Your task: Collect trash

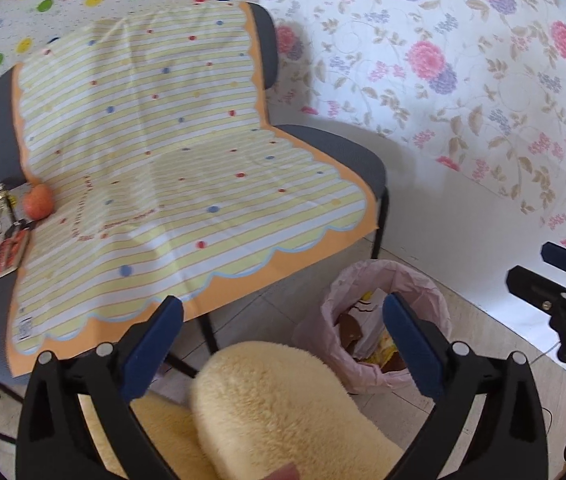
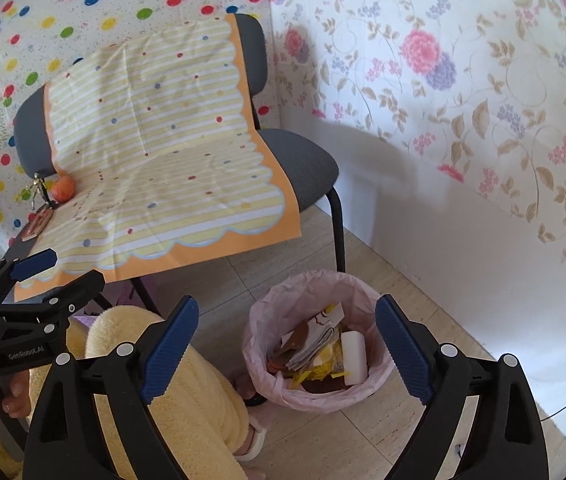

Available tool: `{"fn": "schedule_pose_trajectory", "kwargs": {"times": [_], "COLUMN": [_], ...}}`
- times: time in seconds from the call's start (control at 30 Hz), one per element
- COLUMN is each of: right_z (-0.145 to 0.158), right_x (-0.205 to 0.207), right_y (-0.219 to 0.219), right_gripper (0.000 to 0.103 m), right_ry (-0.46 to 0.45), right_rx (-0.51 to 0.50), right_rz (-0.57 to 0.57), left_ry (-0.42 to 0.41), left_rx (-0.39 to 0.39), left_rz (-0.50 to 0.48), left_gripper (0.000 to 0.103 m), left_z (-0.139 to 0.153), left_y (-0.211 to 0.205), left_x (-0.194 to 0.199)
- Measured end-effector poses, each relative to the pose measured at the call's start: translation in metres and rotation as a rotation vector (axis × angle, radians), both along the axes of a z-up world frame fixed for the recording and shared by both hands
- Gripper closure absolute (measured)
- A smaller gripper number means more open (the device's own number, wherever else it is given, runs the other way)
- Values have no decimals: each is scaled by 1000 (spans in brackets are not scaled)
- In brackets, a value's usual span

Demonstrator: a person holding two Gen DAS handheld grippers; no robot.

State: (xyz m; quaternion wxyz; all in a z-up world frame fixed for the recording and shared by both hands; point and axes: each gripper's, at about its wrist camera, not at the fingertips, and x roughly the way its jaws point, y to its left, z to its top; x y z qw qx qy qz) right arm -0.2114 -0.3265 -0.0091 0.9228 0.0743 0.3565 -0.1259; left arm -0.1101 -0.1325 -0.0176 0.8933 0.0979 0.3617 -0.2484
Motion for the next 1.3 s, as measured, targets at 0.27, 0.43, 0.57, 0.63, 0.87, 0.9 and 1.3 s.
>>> {"fn": "schedule_pose_trajectory", "kwargs": {"times": [0.27, 0.43, 0.57, 0.63, 0.87, 0.9, 1.3], "right_z": [30, 40, 41, 41, 40, 40, 35], "right_x": [0, -1, 0, 2, 5, 5, 9], "right_y": [27, 39, 45, 47, 51, 51, 49], "right_gripper": [13, 13, 13, 13, 13, 13, 13], "right_ry": [-7, -19, -19, -16, -15, -12, 3], "right_rx": [-1, -25, -34, -43, -47, -47, -44], "right_rz": [58, 90, 106, 108, 98, 97, 93], "left_ry": [-6, -19, -34, -37, -34, -32, -23], "left_rx": [30, 45, 39, 31, 17, 16, 12], "left_rz": [108, 143, 164, 171, 190, 192, 200], "left_gripper": [6, 6, 6, 6, 6, 6, 6], "left_z": [22, 32, 39, 41, 42, 41, 39], "left_y": [44, 60, 69, 72, 80, 81, 86], "left_x": [-13, -19, -22, -22, -19, -19, -14]}}
